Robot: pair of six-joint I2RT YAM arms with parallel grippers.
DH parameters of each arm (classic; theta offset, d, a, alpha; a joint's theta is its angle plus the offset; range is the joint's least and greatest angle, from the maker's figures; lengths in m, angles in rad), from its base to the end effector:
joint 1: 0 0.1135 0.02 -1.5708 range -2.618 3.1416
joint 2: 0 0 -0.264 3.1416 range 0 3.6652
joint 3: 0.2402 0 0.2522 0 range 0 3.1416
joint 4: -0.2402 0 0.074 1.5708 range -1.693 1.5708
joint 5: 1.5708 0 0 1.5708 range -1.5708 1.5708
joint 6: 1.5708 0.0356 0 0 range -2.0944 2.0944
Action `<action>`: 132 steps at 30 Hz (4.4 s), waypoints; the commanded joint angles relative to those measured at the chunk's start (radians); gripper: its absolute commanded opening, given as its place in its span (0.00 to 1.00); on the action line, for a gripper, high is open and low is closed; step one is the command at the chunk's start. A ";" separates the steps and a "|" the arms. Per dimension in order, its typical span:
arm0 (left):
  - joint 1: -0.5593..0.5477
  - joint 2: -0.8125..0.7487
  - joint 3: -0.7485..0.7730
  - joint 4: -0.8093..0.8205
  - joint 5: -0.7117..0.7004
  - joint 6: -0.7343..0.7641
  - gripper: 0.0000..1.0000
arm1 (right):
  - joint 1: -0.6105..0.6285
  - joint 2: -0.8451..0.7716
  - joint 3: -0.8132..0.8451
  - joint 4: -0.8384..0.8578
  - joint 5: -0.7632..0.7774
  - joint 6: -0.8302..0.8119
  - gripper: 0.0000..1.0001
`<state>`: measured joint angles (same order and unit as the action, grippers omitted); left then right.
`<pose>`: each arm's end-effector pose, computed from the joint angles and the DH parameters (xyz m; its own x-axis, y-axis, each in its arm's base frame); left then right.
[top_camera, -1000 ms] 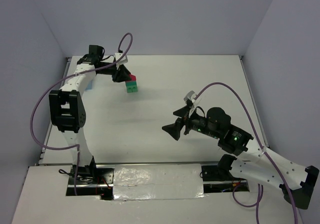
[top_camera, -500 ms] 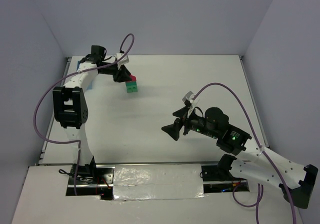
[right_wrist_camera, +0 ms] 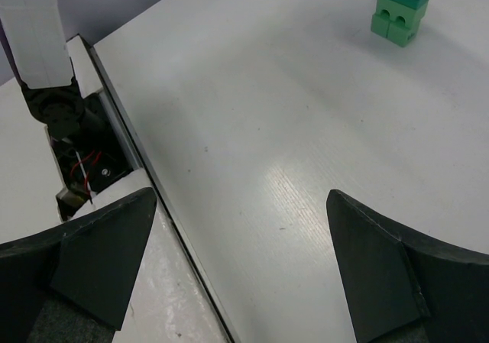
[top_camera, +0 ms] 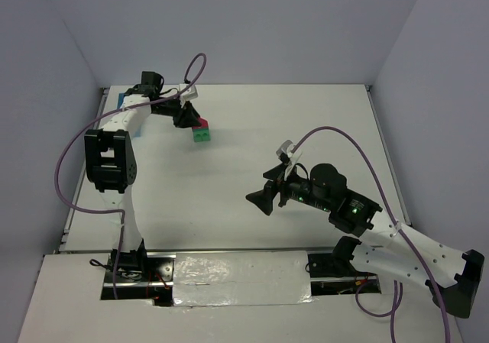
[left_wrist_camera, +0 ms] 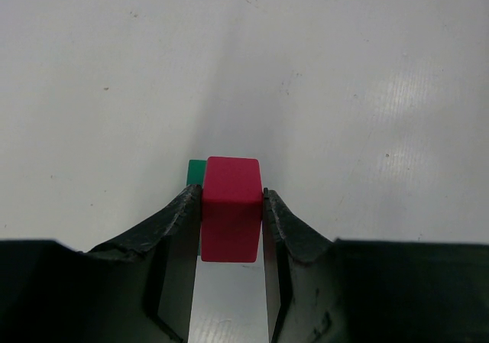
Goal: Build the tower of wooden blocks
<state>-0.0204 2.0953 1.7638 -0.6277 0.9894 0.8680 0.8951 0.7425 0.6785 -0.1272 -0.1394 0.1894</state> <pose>0.4564 -0.0391 0.2424 -0.1545 0.4223 -0.8932 0.9419 0.3358 -0.0041 0.1094 0.1444 0.3154 -0.2783 -0.0490 -0.9592 -0.8203 0.5317 0.2108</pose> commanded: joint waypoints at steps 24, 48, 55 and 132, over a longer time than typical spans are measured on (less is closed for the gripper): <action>0.019 0.052 0.042 0.080 0.057 -0.041 0.35 | -0.004 0.028 -0.003 0.040 -0.038 -0.007 1.00; 0.007 0.075 0.051 0.095 0.028 -0.086 0.47 | -0.005 0.041 -0.002 0.038 -0.074 -0.010 1.00; 0.002 0.071 0.046 0.100 0.023 -0.095 0.99 | -0.004 0.046 0.000 0.038 -0.078 -0.010 1.00; -0.323 -0.244 -0.351 0.344 -1.232 -1.388 0.00 | -0.002 -0.031 -0.011 0.015 0.118 0.019 1.00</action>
<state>-0.3489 1.8442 1.3861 -0.3046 -0.2455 -0.5266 0.8940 0.7109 0.6662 -0.1356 -0.0360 0.2024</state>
